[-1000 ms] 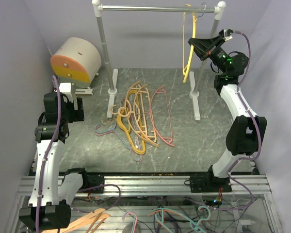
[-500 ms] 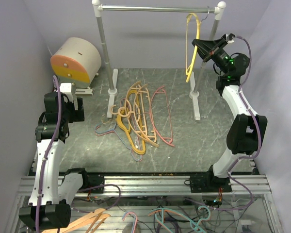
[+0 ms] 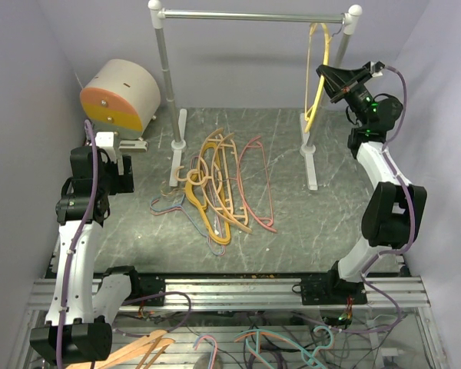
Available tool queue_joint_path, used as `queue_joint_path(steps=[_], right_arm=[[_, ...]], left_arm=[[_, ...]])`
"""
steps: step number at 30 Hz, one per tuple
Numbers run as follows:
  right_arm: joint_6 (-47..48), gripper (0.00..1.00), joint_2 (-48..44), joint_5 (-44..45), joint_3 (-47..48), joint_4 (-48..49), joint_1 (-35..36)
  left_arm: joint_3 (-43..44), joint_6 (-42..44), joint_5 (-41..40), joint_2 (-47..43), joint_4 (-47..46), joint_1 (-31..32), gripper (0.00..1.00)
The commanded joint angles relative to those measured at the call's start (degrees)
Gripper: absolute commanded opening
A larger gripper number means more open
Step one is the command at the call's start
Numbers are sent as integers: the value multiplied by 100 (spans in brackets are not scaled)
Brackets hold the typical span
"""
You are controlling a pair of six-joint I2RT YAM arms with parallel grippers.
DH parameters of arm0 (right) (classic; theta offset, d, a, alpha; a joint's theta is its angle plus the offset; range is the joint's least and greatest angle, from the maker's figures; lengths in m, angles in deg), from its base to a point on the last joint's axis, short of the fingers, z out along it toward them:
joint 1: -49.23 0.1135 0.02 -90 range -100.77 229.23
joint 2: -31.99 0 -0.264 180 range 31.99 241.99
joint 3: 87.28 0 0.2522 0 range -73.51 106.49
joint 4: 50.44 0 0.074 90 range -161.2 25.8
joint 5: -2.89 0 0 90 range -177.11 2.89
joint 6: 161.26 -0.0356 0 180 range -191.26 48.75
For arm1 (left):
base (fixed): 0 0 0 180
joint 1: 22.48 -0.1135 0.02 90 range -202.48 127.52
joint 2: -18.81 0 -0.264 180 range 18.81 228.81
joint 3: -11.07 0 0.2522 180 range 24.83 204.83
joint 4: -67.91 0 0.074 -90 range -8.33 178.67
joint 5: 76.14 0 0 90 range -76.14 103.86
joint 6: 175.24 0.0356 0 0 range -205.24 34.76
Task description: Organize the hangers
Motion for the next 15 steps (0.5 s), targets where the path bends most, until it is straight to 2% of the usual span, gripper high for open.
queue_joint_path(steps=[1,3,4,5,7,8,9,11,12,14,15], right_arm=[[-248,0,-28,-34,-63,192,-77],[-233,0,-11,-62,-1,298,-90],[-230,6,-5,-90,38,351,-94],[-221,18,-17,-105,50,442,-101],[-95,50,-77,-173,105,575,-124],[70,63,-158,-223,129,461,-136],[380,73,-307,-267,142,208,-138],[1196,85,-689,-280,141,-613,-138],[1677,87,-929,-238,137,-1113,-138],[2670,96,-1385,-100,140,-2174,-132],[3187,97,-1606,-15,168,-2726,-121]], left_arm=[[-46,73,97,-21,-167,31,99],[-52,71,80,-19,-170,30,99],[-47,68,73,-18,-168,32,99],[-44,66,69,-20,-167,27,99],[-18,103,134,-15,-112,30,99],[29,173,281,4,-32,23,99],[72,233,419,14,29,8,99],[83,315,664,25,86,-21,99],[68,332,689,11,80,-33,99],[49,352,684,10,71,-32,99],[50,358,691,8,71,-34,99]])
